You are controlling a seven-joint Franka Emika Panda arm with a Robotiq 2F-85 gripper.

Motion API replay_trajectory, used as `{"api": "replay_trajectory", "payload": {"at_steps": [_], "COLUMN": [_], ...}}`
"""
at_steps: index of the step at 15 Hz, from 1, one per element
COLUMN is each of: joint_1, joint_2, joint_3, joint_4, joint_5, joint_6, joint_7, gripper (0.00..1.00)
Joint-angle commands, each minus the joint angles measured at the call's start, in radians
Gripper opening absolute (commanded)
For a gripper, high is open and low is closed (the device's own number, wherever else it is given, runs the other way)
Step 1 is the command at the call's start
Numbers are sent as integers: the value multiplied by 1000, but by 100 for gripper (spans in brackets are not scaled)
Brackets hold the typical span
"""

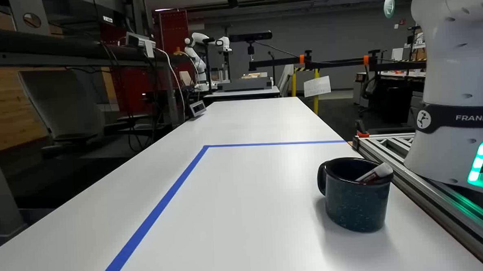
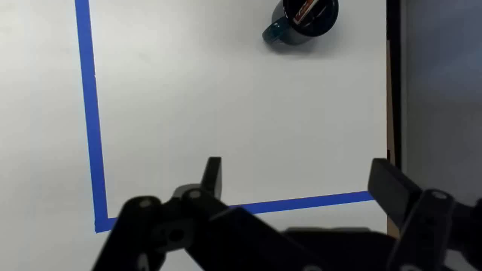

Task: Remove the marker from the cup and put it on the table

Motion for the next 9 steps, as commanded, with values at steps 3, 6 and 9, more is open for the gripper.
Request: {"api": "replay_trajectory", "payload": {"at_steps": [3,6,9], "joint_1": [-23,-16,0], "joint_2": [2,41,98], "joint_3": [21,27,58], "joint_4": [5,10,-2], "joint_5": [3,22,55], "joint_6": [-2,-15,1], "joint_7": [-4,-50,-71], "gripper": [100,100,100]}}
